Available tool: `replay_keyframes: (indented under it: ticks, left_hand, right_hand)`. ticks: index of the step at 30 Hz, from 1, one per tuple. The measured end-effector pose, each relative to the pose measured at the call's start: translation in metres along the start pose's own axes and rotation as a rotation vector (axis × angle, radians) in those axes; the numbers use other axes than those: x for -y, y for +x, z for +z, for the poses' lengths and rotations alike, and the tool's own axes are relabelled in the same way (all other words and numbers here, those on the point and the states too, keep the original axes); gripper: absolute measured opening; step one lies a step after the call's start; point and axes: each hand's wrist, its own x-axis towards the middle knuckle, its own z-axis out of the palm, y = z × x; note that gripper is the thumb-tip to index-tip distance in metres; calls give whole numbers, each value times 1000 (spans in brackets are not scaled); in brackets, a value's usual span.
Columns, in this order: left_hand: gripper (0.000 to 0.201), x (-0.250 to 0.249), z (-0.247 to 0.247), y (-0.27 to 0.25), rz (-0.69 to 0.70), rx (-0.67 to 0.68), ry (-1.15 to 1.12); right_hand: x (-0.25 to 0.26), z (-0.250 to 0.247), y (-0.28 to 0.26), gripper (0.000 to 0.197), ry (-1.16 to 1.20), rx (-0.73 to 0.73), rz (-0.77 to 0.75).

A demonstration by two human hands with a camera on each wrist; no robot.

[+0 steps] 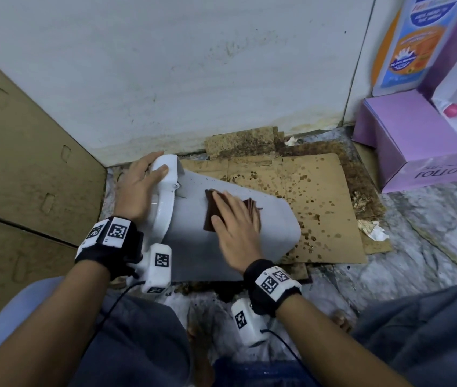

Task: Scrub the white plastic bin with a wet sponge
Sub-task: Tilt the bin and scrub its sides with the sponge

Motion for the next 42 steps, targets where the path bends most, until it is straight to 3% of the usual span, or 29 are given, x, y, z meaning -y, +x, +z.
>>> replay_keyframes:
  ticks: [4, 8, 12, 18, 26, 32, 35, 42]
  left_hand:
    - [29, -14, -2, -2, -136, 10, -150]
    - [14, -23, 6, -8, -134, -70, -25]
    - [27, -16, 20, -17, 28, -202, 251]
    - [30, -12, 19, -32, 126, -235, 314]
    - [41, -16, 20, -31, 69, -210, 334]
    - [64, -20, 21, -33, 32, -197, 277]
    - [64, -18, 25, -36, 51, -206, 244]
    - [58, -8, 22, -45, 117, -196, 249]
  right_hand:
    - [37, 3, -6, 56, 20, 69, -69]
    - [45, 2, 1, 51, -12, 121, -40]
    - [33, -7, 14, 49, -13, 193, -2]
    - [29, -5, 37, 50, -57, 224, 0]
    - [13, -4, 52, 50, -39, 198, -14]
    - [-40, -18, 44, 49, -30, 200, 169]
    - [-28, -16, 41, 49, -29, 171, 200]
    - [44, 0, 32, 51, 6, 140, -36]
